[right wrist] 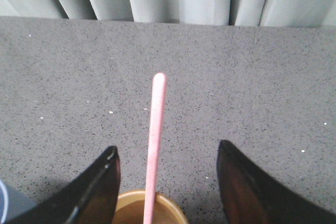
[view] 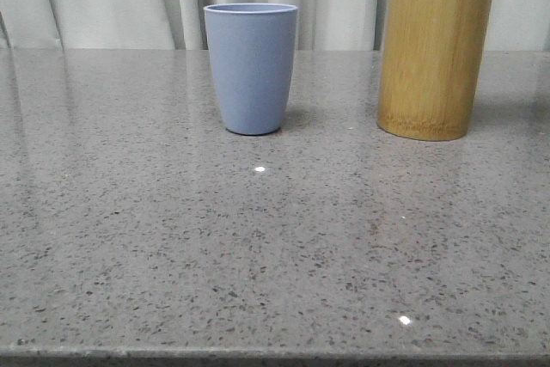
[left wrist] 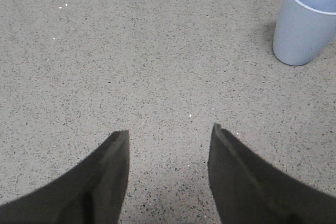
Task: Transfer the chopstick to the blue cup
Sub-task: 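Grasp the pink chopstick in the bamboo cup with the right gripper, lift, then carry the pink chopstick over the blue cup and lower it in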
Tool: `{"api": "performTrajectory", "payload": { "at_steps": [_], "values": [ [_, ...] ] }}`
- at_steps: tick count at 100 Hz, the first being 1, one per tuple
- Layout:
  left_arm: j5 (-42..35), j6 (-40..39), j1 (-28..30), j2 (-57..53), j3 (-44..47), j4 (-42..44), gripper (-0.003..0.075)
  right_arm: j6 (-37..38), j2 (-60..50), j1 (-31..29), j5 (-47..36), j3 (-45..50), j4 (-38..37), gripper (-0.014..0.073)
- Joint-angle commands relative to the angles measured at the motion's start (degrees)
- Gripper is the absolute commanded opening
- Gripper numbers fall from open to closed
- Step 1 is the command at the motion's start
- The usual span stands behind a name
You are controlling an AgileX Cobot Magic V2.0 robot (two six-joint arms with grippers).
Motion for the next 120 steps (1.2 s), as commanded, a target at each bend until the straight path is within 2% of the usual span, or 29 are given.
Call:
{"api": "performTrajectory", "payload": {
  "at_steps": [1, 43, 54, 69, 81, 93, 120],
  "values": [
    [-4.36, -0.68, -0.39, -0.18, -1.47, 1.18, 0.0348, -0.18, 0.31, 0.22, -4.28, -3.07, 0.72, 0.0426],
    [-4.36, -0.68, -0.39, -0.18, -1.47, 2.22, 0.0348, -0.18, 6.97, 0.22, -5.79, -6.71, 1.33, 0.0417],
    [-4.36, -0.68, -0.39, -0.18, -1.47, 2.22, 0.0348, -0.18, 7.08, 0.22, -6.22, -6.71, 1.33, 0.0325],
    [-4.36, -0.68, -0.39, -0.18, -1.47, 2.32, 0.0348, -0.18, 7.08, 0.22, -6.47, -6.71, 1.33, 0.0100],
    [-4.36, -0.68, -0.39, -0.18, -1.47, 2.32, 0.0348, -0.18, 7.08, 0.22, -7.19, -6.71, 1.33, -0.0013],
    [-4.36, -0.68, -0.39, -0.18, -1.47, 2.32, 0.0348, -0.18, 6.96, 0.22, -7.32, -6.71, 1.33, -0.0050],
    [-4.36, -0.68, -0.39, -0.18, -1.47, 2.44, 0.0348, -0.87, 1.65, 0.22, -10.30, -6.71, 1.33, -0.0050]
  ]
}}
